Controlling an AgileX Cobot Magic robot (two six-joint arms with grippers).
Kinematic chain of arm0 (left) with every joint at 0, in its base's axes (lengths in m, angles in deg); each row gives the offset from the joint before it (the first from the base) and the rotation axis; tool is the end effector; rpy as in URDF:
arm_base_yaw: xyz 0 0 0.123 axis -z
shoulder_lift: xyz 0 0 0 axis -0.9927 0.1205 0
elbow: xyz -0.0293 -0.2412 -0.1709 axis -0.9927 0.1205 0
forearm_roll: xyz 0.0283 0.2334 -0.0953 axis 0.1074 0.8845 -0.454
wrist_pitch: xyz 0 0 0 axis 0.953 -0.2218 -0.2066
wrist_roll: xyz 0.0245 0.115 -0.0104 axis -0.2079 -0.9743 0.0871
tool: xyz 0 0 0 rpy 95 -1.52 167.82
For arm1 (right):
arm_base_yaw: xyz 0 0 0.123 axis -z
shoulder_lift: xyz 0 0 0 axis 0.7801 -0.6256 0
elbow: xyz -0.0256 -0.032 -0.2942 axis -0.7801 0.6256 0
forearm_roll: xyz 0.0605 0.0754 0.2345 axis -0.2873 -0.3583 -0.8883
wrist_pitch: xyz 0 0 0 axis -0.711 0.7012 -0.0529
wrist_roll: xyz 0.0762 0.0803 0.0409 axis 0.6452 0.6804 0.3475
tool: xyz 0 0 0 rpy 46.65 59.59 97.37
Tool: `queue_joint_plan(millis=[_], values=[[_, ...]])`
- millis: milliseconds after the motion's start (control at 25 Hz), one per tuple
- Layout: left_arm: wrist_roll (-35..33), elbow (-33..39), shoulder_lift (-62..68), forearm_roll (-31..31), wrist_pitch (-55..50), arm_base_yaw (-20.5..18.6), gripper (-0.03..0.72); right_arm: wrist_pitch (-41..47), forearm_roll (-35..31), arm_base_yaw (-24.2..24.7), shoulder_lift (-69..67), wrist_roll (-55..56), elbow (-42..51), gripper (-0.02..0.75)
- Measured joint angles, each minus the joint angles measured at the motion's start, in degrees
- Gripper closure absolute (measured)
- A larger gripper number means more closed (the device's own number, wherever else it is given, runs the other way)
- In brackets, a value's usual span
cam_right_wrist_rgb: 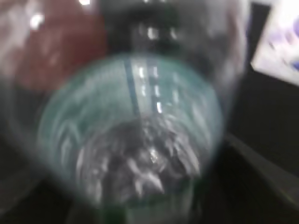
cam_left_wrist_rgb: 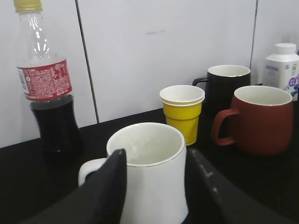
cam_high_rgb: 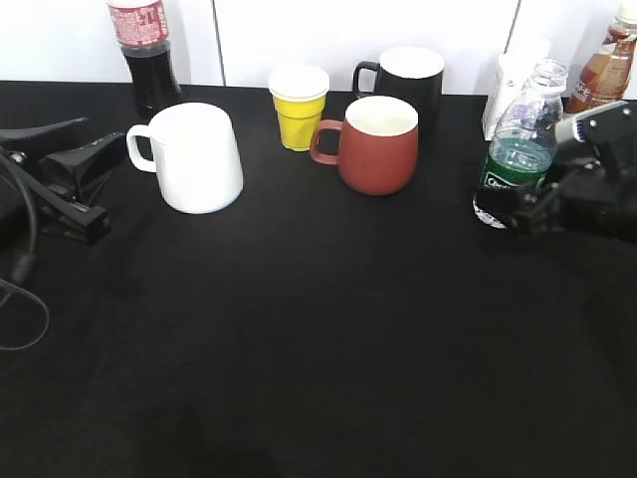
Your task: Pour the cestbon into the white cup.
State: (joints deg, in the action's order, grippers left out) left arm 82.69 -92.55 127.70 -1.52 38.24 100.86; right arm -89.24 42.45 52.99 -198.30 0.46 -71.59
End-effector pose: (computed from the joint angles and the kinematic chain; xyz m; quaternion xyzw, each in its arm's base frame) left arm 0.2476 -0.1016 0.2025 0.1892 0.6932 -0.1550 0.6780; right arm 0.3493 0.0544 0.1237 -0.2152 0.8106 0.1905 0.5103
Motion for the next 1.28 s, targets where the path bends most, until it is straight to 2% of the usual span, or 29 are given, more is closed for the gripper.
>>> queue_joint_plan(millis=[160,240,280,320,360,440,480,520,560,600,680,840,920,1120,1280], values=[[0.66,0.0,0.0,0.29,-5.2,0.0,0.372,5.7,1.81,0.0,7.01,3.07,4.44,0.069],[3.73,-0.14,-0.02,0.42,-11.67,0.0,0.372,11.89,3.39,0.0,12.14,6.55,5.61,0.07],[5.89,-0.83,-0.6,0.7,-16.83,0.0,0.372,15.6,6.42,0.0,15.05,10.2,5.61,0.073],[8.1,-3.51,-2.75,1.41,-27.14,0.07,0.372,20.44,13.86,0.0,19.27,17.83,5.61,0.083],[8.44,-4.78,-3.6,1.41,-31.73,0.32,0.372,21.84,16.55,0.0,20.52,20.62,5.61,0.085],[8.86,-10.56,-7.97,0.9,-49.72,1.71,0.372,26.72,23.78,0.0,25.98,29.6,5.61,0.09],[8.97,-13.23,-10.28,-0.84,-59.14,2.87,0.372,27.24,29.29,0.0,29.7,36.73,5.61,0.101],[8.97,-15.74,-12.56,-2.9,-66.53,3.74,0.372,27.26,31.53,0.0,30.89,39.21,5.61,0.104],[9.01,-17.35,-15.27,-4.23,-72.47,4.39,0.372,27.45,38.03,0.0,33.04,45.58,5.61,0.11],[9.01,-18.51,-18.03,-4.65,-76.58,4.74,0.372,27.71,48.26,0.0,35.65,54.33,5.65,0.124],[9.01,-19.58,-25.99,-4.98,-84.8,5.02,0.372,27.2,54.17,0.0,38.9,60.2,5.65,0.136],[9.01,-19.58,-38.6,-6.04,-101.9,5.02,0.372,24.49,55.09,0.0,43.73,62.47,5.65,0.141],[6.89,-19.58,-47.39,-6.14,-109.56,5.05,0.372,22.49,55.09,0.0,45.51,63.58,5.65,0.141],[5.16,-14.06,-69.55,-6.14,-117.61,5.05,0.372,19.93,55.15,0.0,46.05,63.96,5.65,0.144],[5.12,-11.93,-80.65,-4.5,-121.5,4.43,0.372,19.82,55.15,0.0,46.05,63.96,5.65,0.144]])
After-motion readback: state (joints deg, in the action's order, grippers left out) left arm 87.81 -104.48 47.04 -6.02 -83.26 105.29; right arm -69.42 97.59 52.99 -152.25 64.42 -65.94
